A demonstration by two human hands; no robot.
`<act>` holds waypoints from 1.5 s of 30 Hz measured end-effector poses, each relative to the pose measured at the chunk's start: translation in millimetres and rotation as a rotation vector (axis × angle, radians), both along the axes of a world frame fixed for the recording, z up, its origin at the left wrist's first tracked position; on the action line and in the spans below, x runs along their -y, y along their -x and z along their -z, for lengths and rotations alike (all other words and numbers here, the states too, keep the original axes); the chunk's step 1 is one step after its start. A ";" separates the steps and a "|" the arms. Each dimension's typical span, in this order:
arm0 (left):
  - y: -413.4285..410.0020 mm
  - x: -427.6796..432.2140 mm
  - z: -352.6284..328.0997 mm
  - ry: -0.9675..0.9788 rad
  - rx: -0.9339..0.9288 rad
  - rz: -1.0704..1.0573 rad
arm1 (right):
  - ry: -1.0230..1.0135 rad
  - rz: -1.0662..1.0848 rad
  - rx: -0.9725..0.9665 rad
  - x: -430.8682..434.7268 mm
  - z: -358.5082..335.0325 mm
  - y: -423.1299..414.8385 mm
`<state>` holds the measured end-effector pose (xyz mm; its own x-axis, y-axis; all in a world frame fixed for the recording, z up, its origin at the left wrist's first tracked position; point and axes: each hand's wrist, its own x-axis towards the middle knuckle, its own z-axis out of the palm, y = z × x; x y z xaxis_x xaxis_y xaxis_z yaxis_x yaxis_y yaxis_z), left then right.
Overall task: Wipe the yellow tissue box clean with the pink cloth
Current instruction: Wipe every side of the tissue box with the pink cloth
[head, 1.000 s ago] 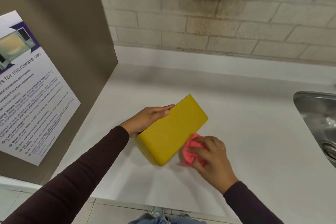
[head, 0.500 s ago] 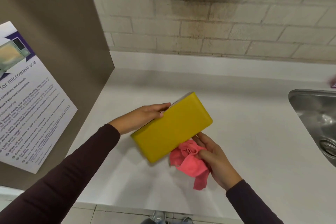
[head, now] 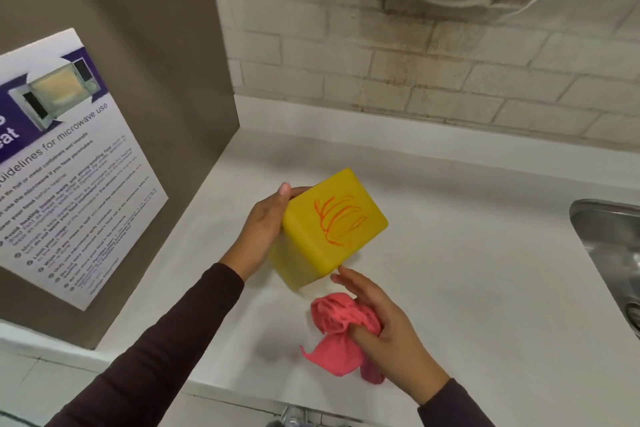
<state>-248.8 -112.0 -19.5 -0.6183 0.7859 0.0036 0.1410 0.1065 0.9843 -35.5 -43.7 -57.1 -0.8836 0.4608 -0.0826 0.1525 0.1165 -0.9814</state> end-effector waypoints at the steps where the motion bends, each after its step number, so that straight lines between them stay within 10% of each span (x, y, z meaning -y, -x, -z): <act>1: -0.5 1.1 2.5 -0.024 0.019 0.013 | -0.009 0.006 -0.044 -3.9 -5.1 -5.2; 10: -12.2 -0.8 9.9 -0.119 0.095 0.137 | -0.375 0.620 -0.422 -60.6 -75.7 -2.9; 27: -9.3 -2.5 6.8 -0.126 0.116 0.015 | -1.132 0.224 -0.064 -61.4 -52.1 68.2; 45: -1.1 -5.9 -0.3 -0.172 0.156 0.015 | -1.148 0.195 -0.185 -69.3 -42.8 48.8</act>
<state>-247.7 -106.0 -19.2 -0.6103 0.7910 0.0436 -0.0136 -0.0655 0.9978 -84.2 25.7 -14.4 -0.7450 0.3106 0.5903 0.1320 0.9361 -0.3260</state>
